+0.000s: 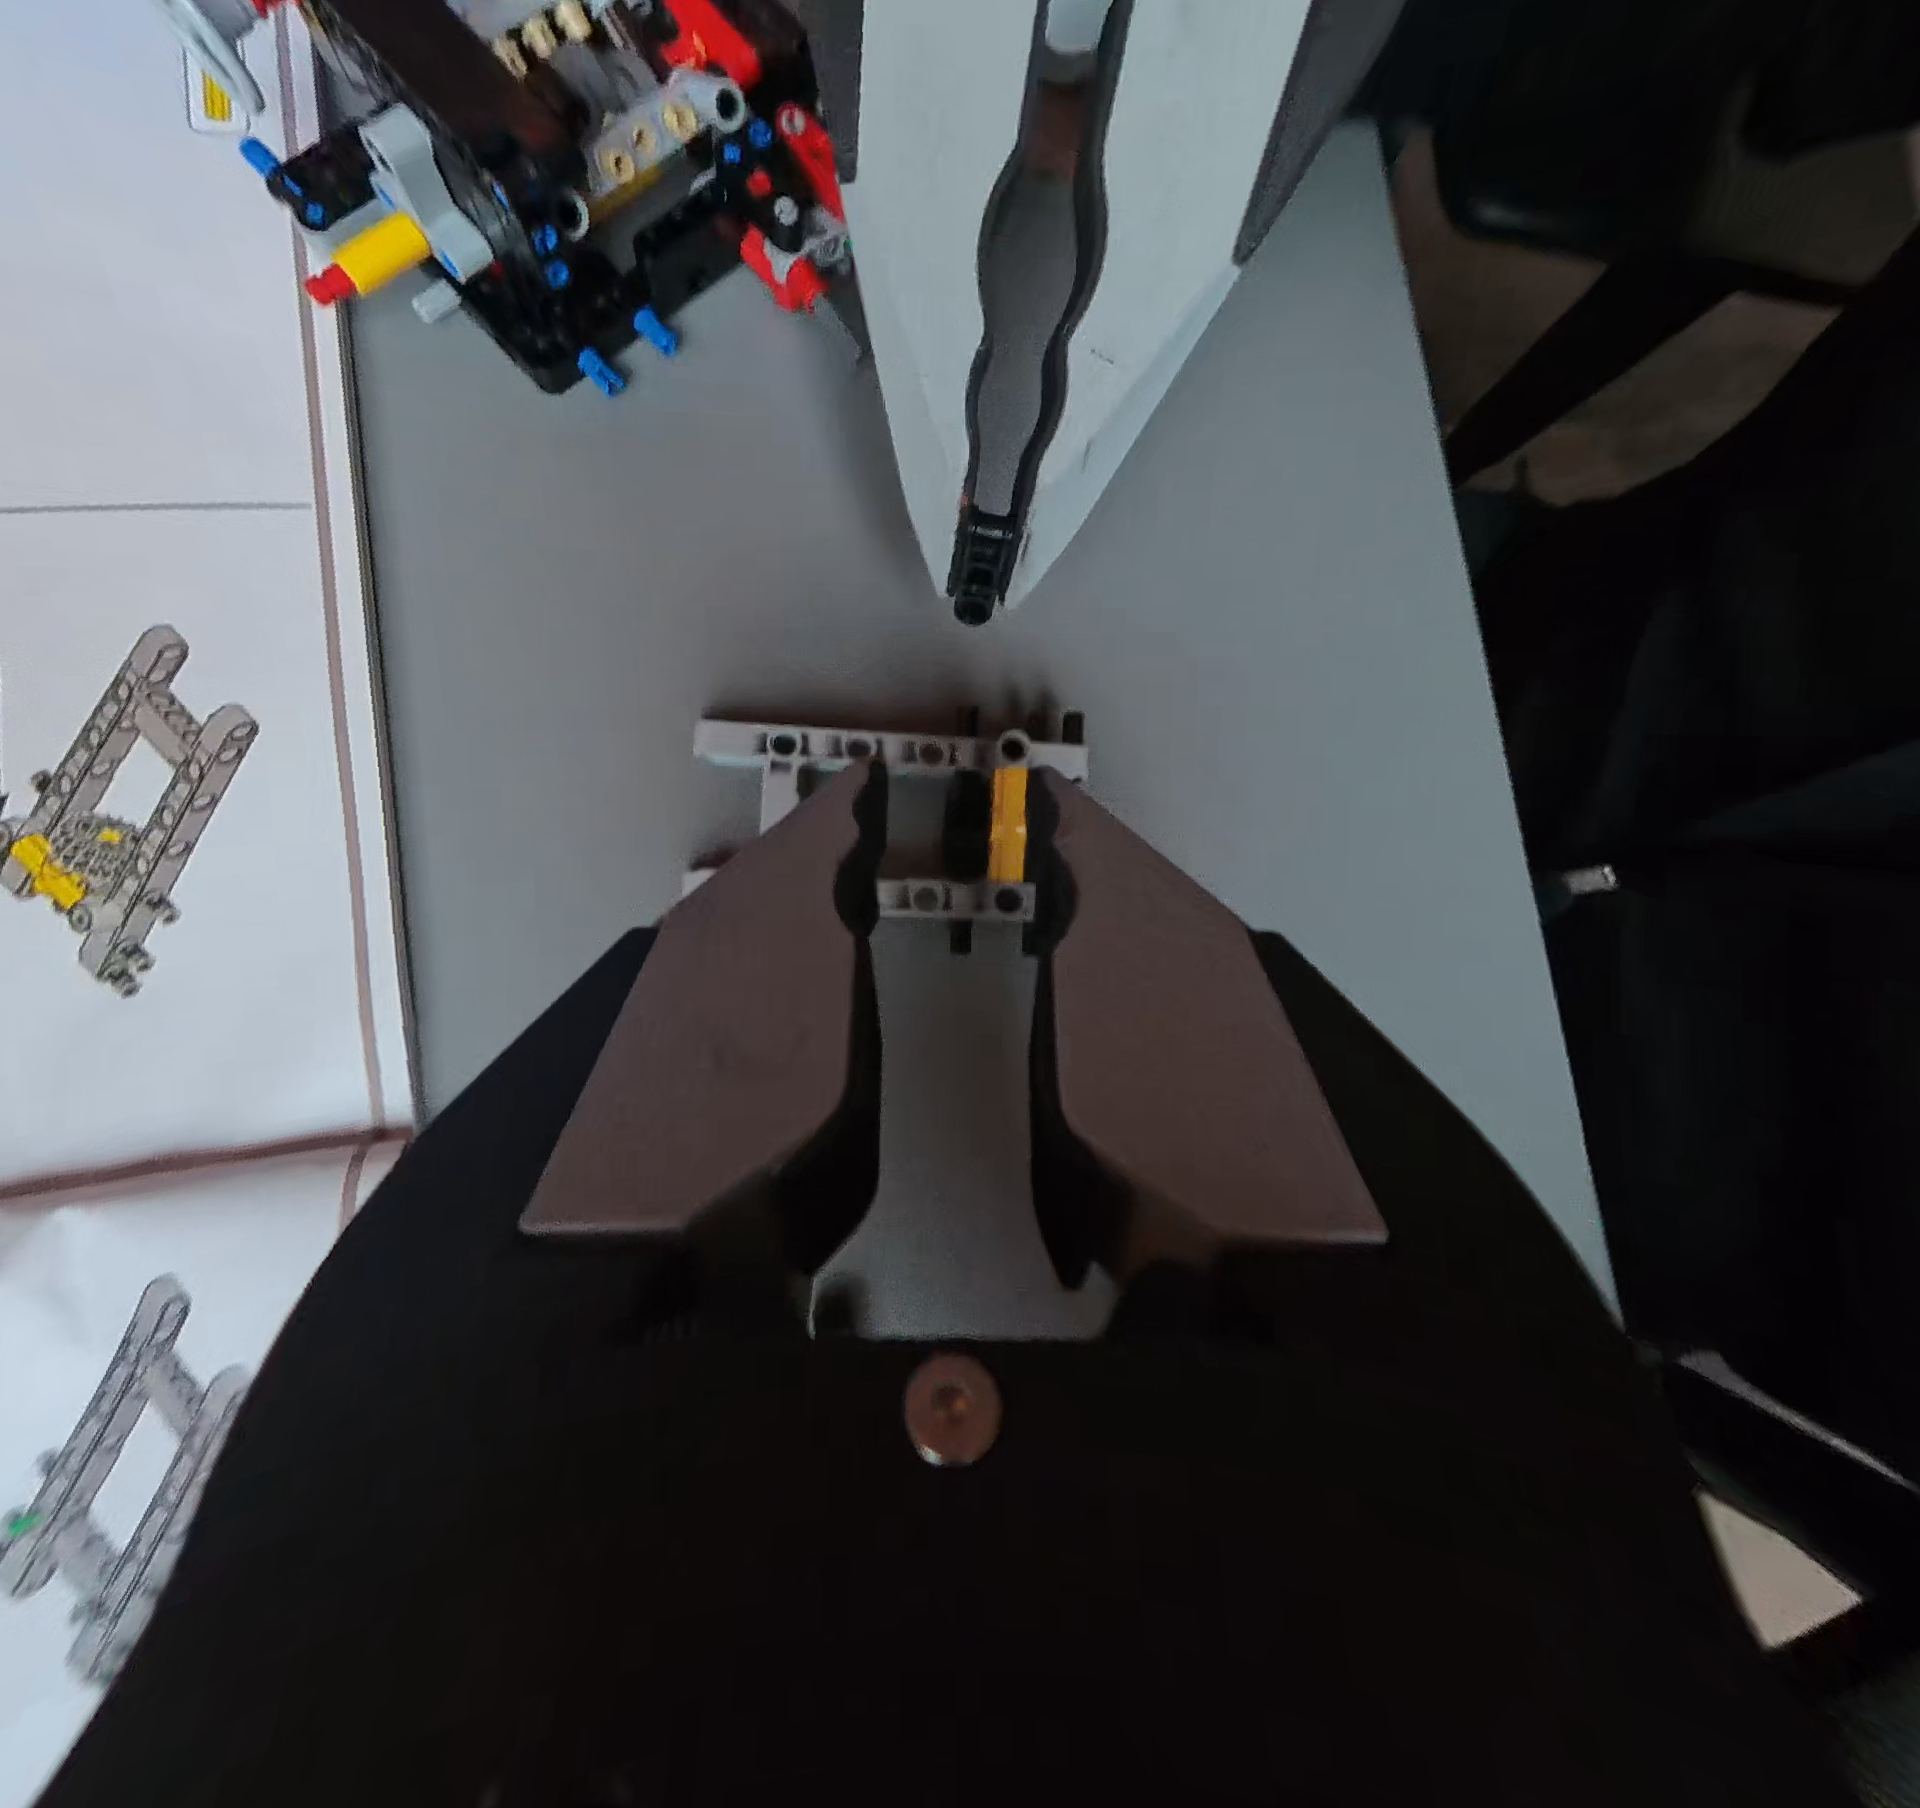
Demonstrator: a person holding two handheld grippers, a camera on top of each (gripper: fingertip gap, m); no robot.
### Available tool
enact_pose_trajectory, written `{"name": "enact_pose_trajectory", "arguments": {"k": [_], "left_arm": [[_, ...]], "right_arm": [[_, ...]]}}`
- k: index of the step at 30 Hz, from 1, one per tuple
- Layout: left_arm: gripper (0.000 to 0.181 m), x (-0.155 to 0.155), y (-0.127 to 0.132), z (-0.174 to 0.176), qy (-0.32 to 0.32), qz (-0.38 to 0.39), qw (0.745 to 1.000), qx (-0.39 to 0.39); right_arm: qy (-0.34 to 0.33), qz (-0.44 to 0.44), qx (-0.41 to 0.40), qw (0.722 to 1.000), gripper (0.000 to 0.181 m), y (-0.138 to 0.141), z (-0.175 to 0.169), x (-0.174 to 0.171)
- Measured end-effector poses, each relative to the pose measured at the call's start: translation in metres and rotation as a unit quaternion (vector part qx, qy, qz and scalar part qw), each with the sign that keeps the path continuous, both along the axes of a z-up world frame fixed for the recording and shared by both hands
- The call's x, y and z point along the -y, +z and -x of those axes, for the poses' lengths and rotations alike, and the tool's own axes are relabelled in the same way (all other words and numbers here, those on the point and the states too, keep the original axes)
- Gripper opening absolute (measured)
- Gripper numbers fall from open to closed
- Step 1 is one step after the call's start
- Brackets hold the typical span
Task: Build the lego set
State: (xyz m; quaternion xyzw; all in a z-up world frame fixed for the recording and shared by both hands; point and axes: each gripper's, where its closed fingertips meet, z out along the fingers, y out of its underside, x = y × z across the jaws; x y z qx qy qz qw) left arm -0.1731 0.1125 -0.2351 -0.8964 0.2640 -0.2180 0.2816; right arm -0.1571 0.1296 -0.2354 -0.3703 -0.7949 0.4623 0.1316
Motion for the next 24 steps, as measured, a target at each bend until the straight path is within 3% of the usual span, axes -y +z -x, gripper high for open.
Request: {"name": "enact_pose_trajectory", "arguments": {"k": [5,10,24], "left_arm": [[0.027,0.014,-0.014,-0.006,-0.028,0.037,0.998,-0.03],[0.025,0.014,-0.033,-0.009,-0.037,0.05,0.995,-0.072],[0.022,0.012,-0.032,-0.016,-0.042,0.047,0.997,-0.052]], "right_arm": [[0.011,-0.039,0.037,0.998,0.004,-0.023,0.0,0.003],[0.028,-0.046,0.043,0.998,0.005,-0.026,0.001,0.008],[0.045,-0.046,0.034,0.997,0.005,-0.024,-0.001,0.009]]}}
